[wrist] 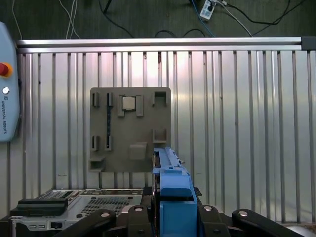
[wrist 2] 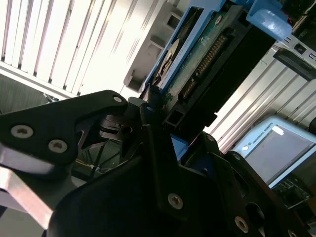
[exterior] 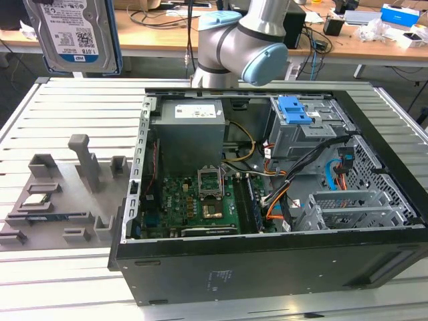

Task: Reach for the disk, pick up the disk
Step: 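Pick up the disk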

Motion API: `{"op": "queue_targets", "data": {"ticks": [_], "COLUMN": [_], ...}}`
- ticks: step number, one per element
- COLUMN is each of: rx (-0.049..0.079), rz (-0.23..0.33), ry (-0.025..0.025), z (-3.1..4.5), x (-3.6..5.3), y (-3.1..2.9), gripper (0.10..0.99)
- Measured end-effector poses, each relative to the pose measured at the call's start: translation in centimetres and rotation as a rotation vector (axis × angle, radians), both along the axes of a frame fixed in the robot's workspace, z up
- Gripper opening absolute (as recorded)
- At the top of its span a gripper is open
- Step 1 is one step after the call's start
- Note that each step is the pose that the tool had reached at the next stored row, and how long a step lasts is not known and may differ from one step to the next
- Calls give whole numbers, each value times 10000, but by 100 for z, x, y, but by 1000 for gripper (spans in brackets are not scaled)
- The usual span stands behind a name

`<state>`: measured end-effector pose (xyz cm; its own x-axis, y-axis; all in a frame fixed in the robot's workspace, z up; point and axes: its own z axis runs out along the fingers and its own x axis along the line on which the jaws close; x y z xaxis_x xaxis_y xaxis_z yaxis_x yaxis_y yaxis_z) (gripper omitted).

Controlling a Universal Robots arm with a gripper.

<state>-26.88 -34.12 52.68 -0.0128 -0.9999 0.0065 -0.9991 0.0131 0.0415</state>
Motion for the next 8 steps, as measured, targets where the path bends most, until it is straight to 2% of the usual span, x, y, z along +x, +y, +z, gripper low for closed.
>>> {"op": "queue_targets", "data": {"ticks": [8], "rx": [0], "rz": [0], "ry": [0], "z": [-47], "x": [86], "y": [0], "gripper": [369]}}
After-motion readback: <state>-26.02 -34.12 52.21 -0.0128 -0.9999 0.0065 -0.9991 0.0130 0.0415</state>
